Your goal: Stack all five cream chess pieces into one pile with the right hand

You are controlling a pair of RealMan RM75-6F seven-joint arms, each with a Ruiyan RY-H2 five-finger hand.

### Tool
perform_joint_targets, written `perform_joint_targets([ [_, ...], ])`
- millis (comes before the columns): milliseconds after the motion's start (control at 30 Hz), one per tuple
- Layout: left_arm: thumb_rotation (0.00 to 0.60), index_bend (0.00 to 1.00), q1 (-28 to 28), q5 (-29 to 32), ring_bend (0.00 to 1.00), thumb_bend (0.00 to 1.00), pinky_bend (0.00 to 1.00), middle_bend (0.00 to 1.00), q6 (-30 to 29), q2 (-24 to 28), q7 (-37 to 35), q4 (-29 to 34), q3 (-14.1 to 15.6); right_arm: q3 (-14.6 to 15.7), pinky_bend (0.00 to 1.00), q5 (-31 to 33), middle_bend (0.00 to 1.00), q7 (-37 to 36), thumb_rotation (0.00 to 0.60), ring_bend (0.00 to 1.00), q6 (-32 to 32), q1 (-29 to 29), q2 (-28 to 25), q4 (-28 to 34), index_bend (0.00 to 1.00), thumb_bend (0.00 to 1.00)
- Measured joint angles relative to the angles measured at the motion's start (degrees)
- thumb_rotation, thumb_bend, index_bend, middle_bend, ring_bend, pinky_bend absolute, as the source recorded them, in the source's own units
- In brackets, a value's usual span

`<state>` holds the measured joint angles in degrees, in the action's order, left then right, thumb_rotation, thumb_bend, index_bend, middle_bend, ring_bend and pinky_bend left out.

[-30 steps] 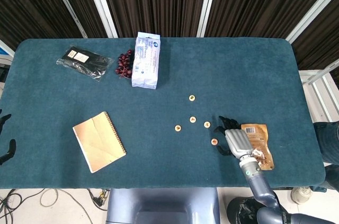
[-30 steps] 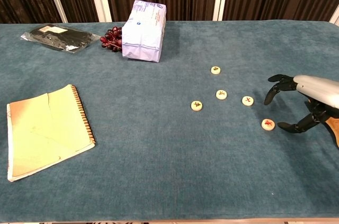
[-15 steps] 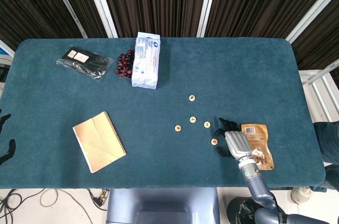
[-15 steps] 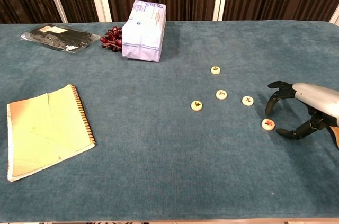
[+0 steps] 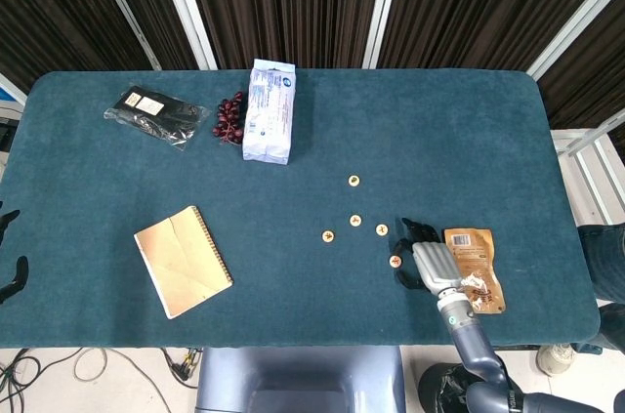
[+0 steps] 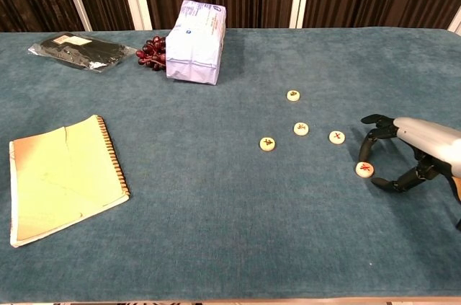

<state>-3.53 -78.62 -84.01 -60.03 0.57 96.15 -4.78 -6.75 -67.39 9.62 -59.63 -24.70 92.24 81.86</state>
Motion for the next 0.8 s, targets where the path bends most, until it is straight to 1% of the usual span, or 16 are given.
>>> perform_joint_targets([
  [800, 0.600, 0.14, 0.01, 0.09, 0.00, 0.48, 0.00, 0.00, -0.02, 0.05, -0.04, -0.06, -0.04, -0.15, 0.00, 0.98, 0.00, 0.45, 0.600, 0.00, 0.82, -0.48, 0.96, -0.96, 0.48, 0.41],
])
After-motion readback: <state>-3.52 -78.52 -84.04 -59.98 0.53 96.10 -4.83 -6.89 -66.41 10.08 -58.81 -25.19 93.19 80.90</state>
